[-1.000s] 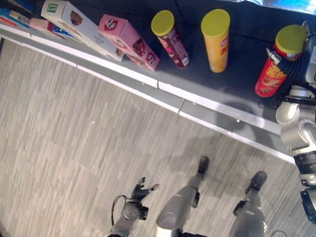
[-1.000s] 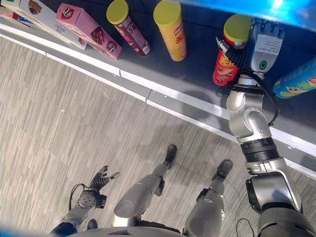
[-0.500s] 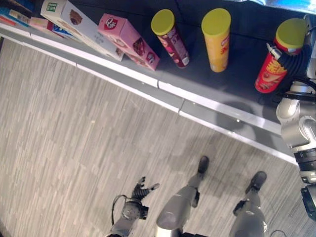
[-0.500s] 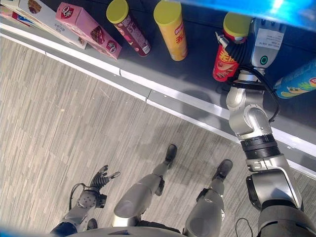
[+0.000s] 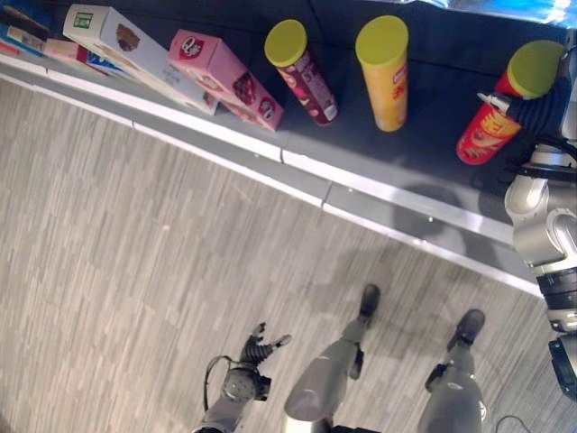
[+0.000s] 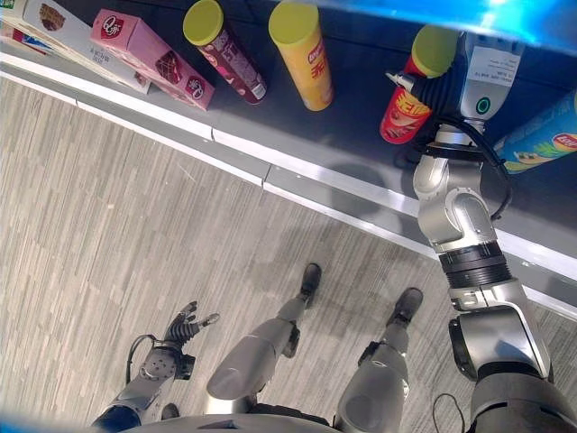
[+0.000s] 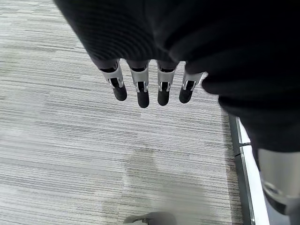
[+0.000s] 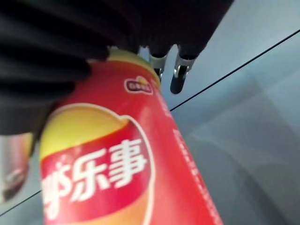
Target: Put the goods on the table back onto the shelves and tidy them up.
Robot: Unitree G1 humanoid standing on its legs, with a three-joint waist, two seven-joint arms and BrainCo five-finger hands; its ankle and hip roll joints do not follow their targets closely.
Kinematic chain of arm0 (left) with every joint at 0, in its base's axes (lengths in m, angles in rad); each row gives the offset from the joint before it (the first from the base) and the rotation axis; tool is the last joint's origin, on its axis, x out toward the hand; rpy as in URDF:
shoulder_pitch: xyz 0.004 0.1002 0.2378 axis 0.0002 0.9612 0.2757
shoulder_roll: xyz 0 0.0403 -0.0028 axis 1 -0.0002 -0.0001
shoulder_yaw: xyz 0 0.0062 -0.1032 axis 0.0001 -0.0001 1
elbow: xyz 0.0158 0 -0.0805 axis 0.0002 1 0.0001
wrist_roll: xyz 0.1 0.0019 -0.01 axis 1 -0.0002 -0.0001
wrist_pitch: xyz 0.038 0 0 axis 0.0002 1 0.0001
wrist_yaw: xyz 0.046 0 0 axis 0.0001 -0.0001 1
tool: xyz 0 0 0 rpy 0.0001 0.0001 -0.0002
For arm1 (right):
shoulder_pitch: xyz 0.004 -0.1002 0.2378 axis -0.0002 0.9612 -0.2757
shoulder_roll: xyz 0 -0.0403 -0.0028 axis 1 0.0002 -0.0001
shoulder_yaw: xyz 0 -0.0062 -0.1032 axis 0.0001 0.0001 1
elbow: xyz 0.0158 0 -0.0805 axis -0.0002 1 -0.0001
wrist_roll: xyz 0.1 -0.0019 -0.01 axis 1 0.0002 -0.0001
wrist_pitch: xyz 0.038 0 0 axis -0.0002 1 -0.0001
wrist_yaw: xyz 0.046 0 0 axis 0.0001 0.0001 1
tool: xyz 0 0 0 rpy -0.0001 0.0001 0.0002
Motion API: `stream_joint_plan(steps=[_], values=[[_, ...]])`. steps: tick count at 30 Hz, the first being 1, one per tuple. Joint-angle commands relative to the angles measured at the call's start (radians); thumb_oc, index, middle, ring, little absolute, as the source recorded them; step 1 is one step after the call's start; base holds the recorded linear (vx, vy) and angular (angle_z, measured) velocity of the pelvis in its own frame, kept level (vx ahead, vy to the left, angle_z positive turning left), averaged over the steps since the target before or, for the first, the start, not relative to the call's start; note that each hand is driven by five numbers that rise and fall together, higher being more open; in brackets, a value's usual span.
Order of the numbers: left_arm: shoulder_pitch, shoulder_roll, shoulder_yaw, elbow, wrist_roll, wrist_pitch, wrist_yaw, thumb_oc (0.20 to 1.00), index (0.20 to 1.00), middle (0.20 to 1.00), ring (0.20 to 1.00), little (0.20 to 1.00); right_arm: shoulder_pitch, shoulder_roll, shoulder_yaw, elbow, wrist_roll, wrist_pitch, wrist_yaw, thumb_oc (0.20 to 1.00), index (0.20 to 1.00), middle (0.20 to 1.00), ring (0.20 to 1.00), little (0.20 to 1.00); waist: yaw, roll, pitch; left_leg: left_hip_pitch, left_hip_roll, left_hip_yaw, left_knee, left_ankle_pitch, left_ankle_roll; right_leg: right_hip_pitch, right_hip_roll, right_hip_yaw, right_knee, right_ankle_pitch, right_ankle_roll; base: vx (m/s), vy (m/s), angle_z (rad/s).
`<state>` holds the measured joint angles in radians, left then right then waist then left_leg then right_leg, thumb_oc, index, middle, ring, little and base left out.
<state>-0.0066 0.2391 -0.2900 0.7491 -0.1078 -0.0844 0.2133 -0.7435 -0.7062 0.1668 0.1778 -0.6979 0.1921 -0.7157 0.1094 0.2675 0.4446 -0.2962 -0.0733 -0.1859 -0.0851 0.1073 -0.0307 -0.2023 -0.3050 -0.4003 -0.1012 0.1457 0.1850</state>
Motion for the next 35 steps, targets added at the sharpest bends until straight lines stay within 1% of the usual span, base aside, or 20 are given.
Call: stream_joint_plan(steps=[1,6,9,10,12,13,14,15,16,18,19,20,21,22,27,30,31,32,34,35], values=[[-0.018,0.05,-0.046,0.032,-0.004,0.0,0.026,1.0,1.0,1.0,1.0,1.0,-0.043,0.01,0.016,-0.08,-0.017,-0.038,-0.055,1.0,1.0,1.0,1.0,1.0,0.017,-0.039,-0.067,-0.046,0.05,0.115,0.003,-0.024,-0.073,-0.005,-0.096,0.053,0.086,-0.054,0.076,0.0,0.0,0.0],[-0.022,0.041,-0.039,0.047,-0.004,0.017,0.04,1.0,1.0,1.0,1.0,1.0,0.019,0.073,-0.003,-0.242,-0.003,-0.086,-0.047,1.0,1.0,1.0,1.0,1.0,0.001,-0.066,-0.076,-0.027,0.061,0.125,0.005,-0.039,-0.074,0.009,-0.087,0.055,0.082,-0.06,0.075,0.0,0.0,0.0],[-0.022,0.037,-0.027,0.05,-0.007,0.03,0.047,1.0,1.0,1.0,1.0,1.0,0.089,0.103,0.003,-0.356,0.037,-0.137,0.01,1.0,1.0,1.0,1.0,1.0,-0.019,-0.107,-0.095,-0.012,0.074,0.137,0.006,-0.042,-0.073,0.022,-0.081,0.055,0.074,-0.049,0.073,0.0,-0.009,-0.02],[-0.021,0.037,-0.026,0.05,-0.006,0.03,0.047,1.0,1.0,1.0,1.0,1.0,0.092,0.104,0.002,-0.36,0.038,-0.137,0.013,1.0,1.0,1.0,1.0,1.0,-0.019,-0.108,-0.095,-0.011,0.074,0.137,0.006,-0.043,-0.073,0.024,-0.081,0.055,0.073,-0.049,0.073,0.01,-0.02,-0.04],[-0.02,0.035,-0.015,0.059,-0.006,0.038,0.052,1.0,1.0,1.0,1.0,1.0,0.139,0.135,0.009,-0.415,0.12,-0.187,0.059,1.0,1.0,1.0,1.0,1.0,-0.031,-0.131,-0.099,0.008,0.085,0.146,0.01,-0.055,-0.075,0.039,-0.074,0.06,0.073,-0.057,0.07,0.02,-0.028,-0.05],[-0.021,0.035,-0.008,0.062,-0.006,0.041,0.054,1.0,1.0,1.0,1.0,1.0,0.171,0.158,0.031,-0.432,0.219,-0.228,0.123,1.0,1.0,1.0,1.0,1.0,-0.038,-0.147,-0.101,0.017,0.09,0.153,0.012,-0.059,-0.075,0.045,-0.072,0.063,0.072,-0.056,0.068,0.01,-0.02,-0.04],[-0.021,0.036,-0.008,0.061,-0.006,0.041,0.054,1.0,1.0,1.0,1.0,1.0,0.172,0.158,0.029,-0.433,0.221,-0.228,0.124,1.0,1.0,1.0,1.0,1.0,-0.039,-0.148,-0.101,0.015,0.088,0.152,0.011,-0.054,-0.074,0.043,-0.074,0.062,0.071,-0.051,0.069,0.01,-0.028,-0.04],[-0.02,0.039,0.002,0.06,0.003,0.045,0.053,1.0,1.0,1.0,1.0,1.0,0.214,0.182,0.05,-0.444,0.353,-0.278,0.195,1.0,1.0,1.0,1.0,1.0,-0.047,-0.165,-0.104,0.025,0.097,0.161,0.013,-0.061,-0.076,0.049,-0.068,0.067,0.071,-0.055,0.067,0.02,-0.05,-0.13],[-0.009,0.047,0.027,0.07,0.017,0.061,0.031,1.0,1.0,1.0,1.0,1.0,0.32,0.214,0.081,-0.461,0.644,-0.349,0.365,1.0,1.0,1.0,1.0,1.0,-0.062,-0.205,-0.117,0.042,0.108,0.177,0.017,-0.066,-0.075,0.059,-0.063,0.074,0.066,-0.052,0.065,0.07,-0.081,-0.16],[0.001,0.057,0.065,0.092,0.037,0.07,-0.012,1.0,1.0,1.0,1.0,1.0,0.444,0.209,0.106,-0.449,0.908,-0.384,0.562,1.0,1.0,1.0,1.0,1.0,-0.074,-0.24,-0.132,0.066,0.12,0.195,0.021,-0.076,-0.077,0.079,-0.058,0.077,0.063,-0.055,0.063,0.08,-0.067,-0.17],[0.003,0.062,0.08,0.111,0.048,0.07,-0.032,1.0,1.0,1.0,1.0,1.0,0.499,0.201,0.124,-0.437,1.012,-0.38,0.658,1.0,1.0,1.0,1.0,1.0,-0.078,-0.255,-0.141,0.081,0.125,0.202,0.023,-0.083,-0.08,0.092,-0.055,0.077,0.064,-0.06,0.062,0.05,-0.033,-0.19],[0.003,0.062,0.079,0.111,0.048,0.07,-0.032,1.0,1.0,1.0,1.0,1.0,0.499,0.201,0.123,-0.437,1.013,-0.38,0.659,1.0,1.0,1.0,1.0,1.0,-0.079,-0.256,-0.143,0.077,0.124,0.202,0.023,-0.081,-0.079,0.09,-0.056,0.076,0.063,-0.058,0.063,0.14,-0.061,-0.21],[0.01,0.085,0.106,0.143,0.066,0.057,-0.101,1.0,1.0,1.0,1.0,1.0,0.638,0.088,0.176,-0.389,1.155,-0.325,0.886,1.0,1.0,1.0,1.0,1.0,-0.086,-0.291,-0.178,0.124,0.134,0.219,0.029,-0.104,-0.084,0.125,-0.049,0.076,0.069,-0.073,0.064,0.11,-0.037,-0.2],[0.01,0.085,0.106,0.144,0.066,0.057,-0.101,1.0,1.0,1.0,1.0,1.0,0.638,0.088,0.176,-0.389,1.156,-0.325,0.886,1.0,1.0,1.0,1.0,1.0,-0.087,-0.291,-0.18,0.12,0.132,0.219,0.029,-0.102,-0.083,0.122,-0.05,0.075,0.068,-0.071,0.064,0.15,-0.042,-0.14],[0.016,0.092,0.107,0.194,0.073,0.038,-0.174,1.0,1.0,1.0,1.0,1.0,0.767,-0.015,0.227,-0.218,1.259,-0.217,1.116,1.0,1.0,1.0,1.0,1.0,-0.103,-0.325,-0.239,0.193,0.144,0.25,0.043,-0.138,-0.087,0.17,-0.041,0.095,0.073,-0.091,0.062,0.1,0.001,-0.27],[0.023,0.09,0.097,0.208,0.077,0.036,-0.194,1.0,1.0,1.0,1.0,1.0,0.822,-0.008,0.223,-0.149,1.32,-0.177,1.165,1.0,1.0,1.0,1.0,1.0,-0.111,-0.335,-0.259,0.215,0.151,0.262,0.048,-0.145,-0.088,0.183,-0.04,0.1,0.077,-0.096,0.063,0.09,-0.015,-0.19],[0.017,0.084,0.102,0.241,0.078,0.036,-0.211,1.0,1.0,1.0,1.0,1.0,0.86,-0.008,0.209,-0.027,1.262,-0.181,1.172,1.0,1.0,1.0,1.0,1.0,-0.121,-0.343,-0.28,0.241,0.156,0.275,0.048,-0.152,-0.092,0.197,-0.036,0.107,0.08,-0.101,0.063,0.06,-0.008,-0.08],[0.017,0.084,0.102,0.241,0.078,0.036,-0.211,1.0,1.0,1.0,1.0,1.0,0.86,-0.008,0.209,-0.027,1.262,-0.181,1.172,1.0,1.0,1.0,1.0,1.0,-0.121,-0.343,-0.28,0.241,0.156,0.275,0.048,-0.152,-0.092,0.197,-0.036,0.108,0.08,-0.101,0.063,0.12,-0.032,-0.11],[0.027,0.079,0.094,0.252,0.062,0.038,-0.235,1.0,1.0,1.0,1.0,1.0,0.901,0.036,0.185,0.229,1.087,-0.176,1.14,1.0,1.0,1.0,1.0,1.0,-0.136,-0.35,-0.31,0.275,0.167,0.289,0.05,-0.163,-0.095,0.221,-0.027,0.115,0.081,-0.114,0.061,0.11,-0.059,-0.21],[0.027,0.08,0.094,0.252,0.061,0.038,-0.235,1.0,1.0,1.0,1.0,1.0,0.899,0.038,0.186,0.231,1.086,-0.178,1.141,1.0,1.0,1.0,1.0,1.0,-0.136,-0.35,-0.309,0.276,0.167,0.289,0.05,-0.164,-0.095,0.221,-0.027,0.115,0.081,-0.114,0.061,0.08,-0.053,-0.27]])
